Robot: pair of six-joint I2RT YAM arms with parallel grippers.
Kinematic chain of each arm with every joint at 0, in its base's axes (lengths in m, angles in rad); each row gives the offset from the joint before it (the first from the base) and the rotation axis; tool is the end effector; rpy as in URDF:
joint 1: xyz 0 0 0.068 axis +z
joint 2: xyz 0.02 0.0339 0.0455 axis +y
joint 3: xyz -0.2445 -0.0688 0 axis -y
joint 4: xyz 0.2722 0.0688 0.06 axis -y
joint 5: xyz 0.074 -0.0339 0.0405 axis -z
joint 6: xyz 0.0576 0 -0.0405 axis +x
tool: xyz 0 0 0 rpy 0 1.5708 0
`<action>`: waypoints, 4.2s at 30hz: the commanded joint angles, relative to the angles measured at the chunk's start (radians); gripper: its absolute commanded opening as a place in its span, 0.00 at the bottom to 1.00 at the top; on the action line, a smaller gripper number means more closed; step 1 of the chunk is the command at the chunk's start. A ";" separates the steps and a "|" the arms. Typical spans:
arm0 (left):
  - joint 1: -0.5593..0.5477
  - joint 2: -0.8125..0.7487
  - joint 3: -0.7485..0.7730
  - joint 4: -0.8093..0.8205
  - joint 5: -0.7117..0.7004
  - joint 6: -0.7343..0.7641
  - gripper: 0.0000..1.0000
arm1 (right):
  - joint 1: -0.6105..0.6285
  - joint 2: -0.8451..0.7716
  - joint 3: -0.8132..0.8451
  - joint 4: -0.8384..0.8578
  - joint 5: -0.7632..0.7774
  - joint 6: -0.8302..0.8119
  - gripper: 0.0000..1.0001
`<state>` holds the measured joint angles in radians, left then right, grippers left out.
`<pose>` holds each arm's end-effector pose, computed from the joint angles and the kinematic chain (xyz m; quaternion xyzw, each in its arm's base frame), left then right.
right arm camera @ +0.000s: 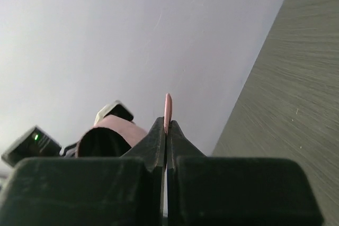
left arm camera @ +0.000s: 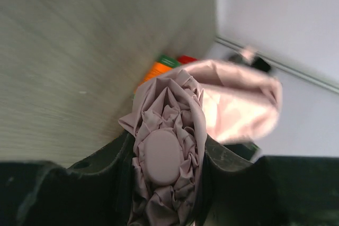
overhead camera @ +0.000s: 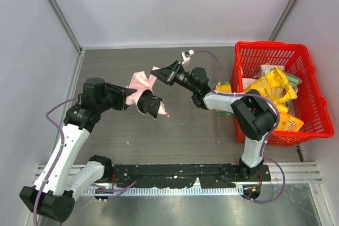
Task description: Put away the umbrella
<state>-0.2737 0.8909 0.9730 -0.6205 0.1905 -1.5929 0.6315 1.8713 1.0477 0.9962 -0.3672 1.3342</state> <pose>0.2327 -0.0767 0.3188 -0.4934 0.7129 -0.4441 0.2260 0.3488 0.2807 0.2101 0.0866 0.6422 0.6914 0.3196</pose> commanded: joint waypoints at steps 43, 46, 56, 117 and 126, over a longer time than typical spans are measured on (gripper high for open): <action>-0.114 0.936 0.064 -0.196 -0.381 0.113 0.00 | 0.715 -0.090 0.245 -0.769 0.444 -1.675 0.01; -0.111 0.970 0.055 -0.113 -0.379 0.088 0.00 | 0.746 -0.084 0.226 -0.779 0.465 -1.696 0.01; -0.121 0.942 -0.043 0.128 -0.436 0.051 0.00 | 0.744 -0.015 0.199 -0.739 0.469 -1.663 0.01; -0.068 1.014 -0.060 0.241 -0.571 -0.082 0.00 | 0.651 0.032 -0.009 -0.709 0.090 -1.285 0.11; -0.045 1.005 -0.074 0.251 -0.554 -0.079 0.00 | 0.631 0.072 -0.003 -0.739 0.073 -1.228 0.16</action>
<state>-0.3603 1.7687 0.9810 -1.0969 -0.0059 -1.4940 1.2434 1.9041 1.0561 0.3523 -0.2195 0.0574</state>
